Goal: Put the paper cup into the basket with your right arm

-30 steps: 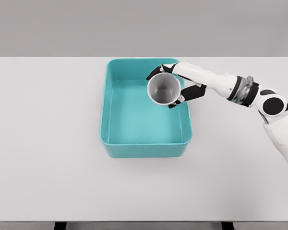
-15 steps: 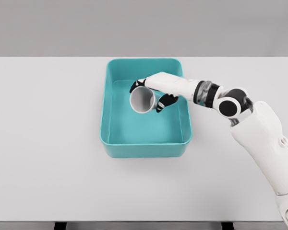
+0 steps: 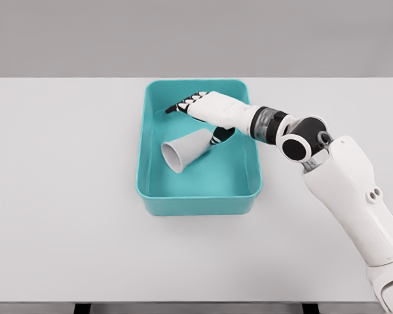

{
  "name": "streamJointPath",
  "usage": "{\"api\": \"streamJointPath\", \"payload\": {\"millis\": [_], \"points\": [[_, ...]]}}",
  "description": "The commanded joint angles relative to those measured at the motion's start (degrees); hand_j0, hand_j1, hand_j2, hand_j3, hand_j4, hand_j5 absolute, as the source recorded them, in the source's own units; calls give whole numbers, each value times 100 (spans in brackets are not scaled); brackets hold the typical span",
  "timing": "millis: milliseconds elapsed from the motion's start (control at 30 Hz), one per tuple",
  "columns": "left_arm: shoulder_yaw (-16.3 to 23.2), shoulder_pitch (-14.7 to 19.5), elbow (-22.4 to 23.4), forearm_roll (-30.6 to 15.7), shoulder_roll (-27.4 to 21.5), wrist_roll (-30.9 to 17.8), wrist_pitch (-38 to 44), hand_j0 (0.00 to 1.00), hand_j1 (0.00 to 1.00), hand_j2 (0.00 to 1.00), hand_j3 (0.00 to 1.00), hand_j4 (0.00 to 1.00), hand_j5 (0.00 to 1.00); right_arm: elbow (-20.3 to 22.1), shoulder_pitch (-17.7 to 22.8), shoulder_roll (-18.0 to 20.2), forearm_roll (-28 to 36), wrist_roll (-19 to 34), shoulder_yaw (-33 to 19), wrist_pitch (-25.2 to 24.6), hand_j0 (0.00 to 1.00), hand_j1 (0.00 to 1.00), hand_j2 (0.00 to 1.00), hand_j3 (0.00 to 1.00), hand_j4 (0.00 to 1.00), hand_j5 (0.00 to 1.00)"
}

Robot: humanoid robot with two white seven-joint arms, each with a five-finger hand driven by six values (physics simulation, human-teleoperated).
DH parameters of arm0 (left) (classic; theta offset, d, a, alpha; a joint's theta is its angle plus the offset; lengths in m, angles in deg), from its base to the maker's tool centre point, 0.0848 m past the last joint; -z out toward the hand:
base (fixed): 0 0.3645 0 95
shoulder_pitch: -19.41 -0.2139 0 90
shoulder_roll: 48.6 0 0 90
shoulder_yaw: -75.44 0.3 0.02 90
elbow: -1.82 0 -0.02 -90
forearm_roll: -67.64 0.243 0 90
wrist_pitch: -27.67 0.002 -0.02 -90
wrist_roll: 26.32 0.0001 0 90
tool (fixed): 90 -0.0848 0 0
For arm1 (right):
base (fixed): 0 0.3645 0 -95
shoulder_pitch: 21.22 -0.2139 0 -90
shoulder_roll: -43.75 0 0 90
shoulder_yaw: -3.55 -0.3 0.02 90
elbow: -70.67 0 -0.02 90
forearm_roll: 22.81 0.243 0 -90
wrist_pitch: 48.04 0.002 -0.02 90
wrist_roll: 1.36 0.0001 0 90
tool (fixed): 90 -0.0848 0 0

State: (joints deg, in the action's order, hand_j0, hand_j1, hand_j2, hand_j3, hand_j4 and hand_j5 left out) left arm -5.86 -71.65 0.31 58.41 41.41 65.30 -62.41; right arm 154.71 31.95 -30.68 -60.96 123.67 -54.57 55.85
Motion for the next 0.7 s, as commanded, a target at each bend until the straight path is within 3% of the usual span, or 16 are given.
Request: {"api": "streamJointPath", "payload": {"millis": [0, 33, 67, 167, 267, 367, 400, 533, 567, 667], "points": [[0, 0, -7, 0, 0, -4, 0, 100, 100, 100, 100, 100, 100, 95, 0, 25, 88, -3, -59, -10, 100, 100, 100, 100, 100, 100], [0, 0, 1, 0, 0, -4, 0, 100, 100, 100, 100, 100, 100, 174, 26, 69, 404, -3, -243, -1, 100, 100, 100, 100, 100, 100], [0, 0, 1, 0, 0, 5, 0, 100, 100, 100, 100, 100, 100, 236, 79, 113, 1087, -3, -541, 69, 100, 100, 100, 100, 100, 100], [0, 0, 1, 0, 0, -4, 0, 100, 100, 100, 100, 100, 100, 236, 263, 710, 3682, -3, -1140, 675, 100, 100, 100, 100, 100, 100], [0, 0, 1, 0, 0, 5, 8, 100, 100, 100, 100, 100, 100, 236, 562, 983, 5405, -3, -1650, 807, 100, 100, 100, 100, 100, 100], [0, 0, 1, 0, 0, -4, 0, 100, 100, 100, 100, 100, 100, 236, 817, 1220, 5582, -3, -1939, 816, 100, 100, 100, 100, 100, 100], [0, 0, 1, 0, 0, -4, 0, 100, 100, 100, 100, 100, 100, 210, 1098, 1246, 5555, -3, -2229, 816, 100, 100, 100, 100, 100, 100], [0, 0, 1, -8, 0, -4, 0, 100, 100, 100, 100, 100, 100, -528, 1845, 1255, 4905, -3, -2985, 799, 100, 100, 100, 100, 100, 100], [0, 0, 1, 0, 0, -4, 0, 100, 100, 100, 100, 100, 100, -537, 1977, 1255, 4870, -3, -3135, 790, 100, 100, 100, 100, 100, 100], [0, 0, 1, 0, 0, -4, 0, 100, 100, 100, 100, 100, 100, -529, 2057, 1255, 4870, -3, -3188, 755, 100, 100, 100, 100, 100, 100]]}}
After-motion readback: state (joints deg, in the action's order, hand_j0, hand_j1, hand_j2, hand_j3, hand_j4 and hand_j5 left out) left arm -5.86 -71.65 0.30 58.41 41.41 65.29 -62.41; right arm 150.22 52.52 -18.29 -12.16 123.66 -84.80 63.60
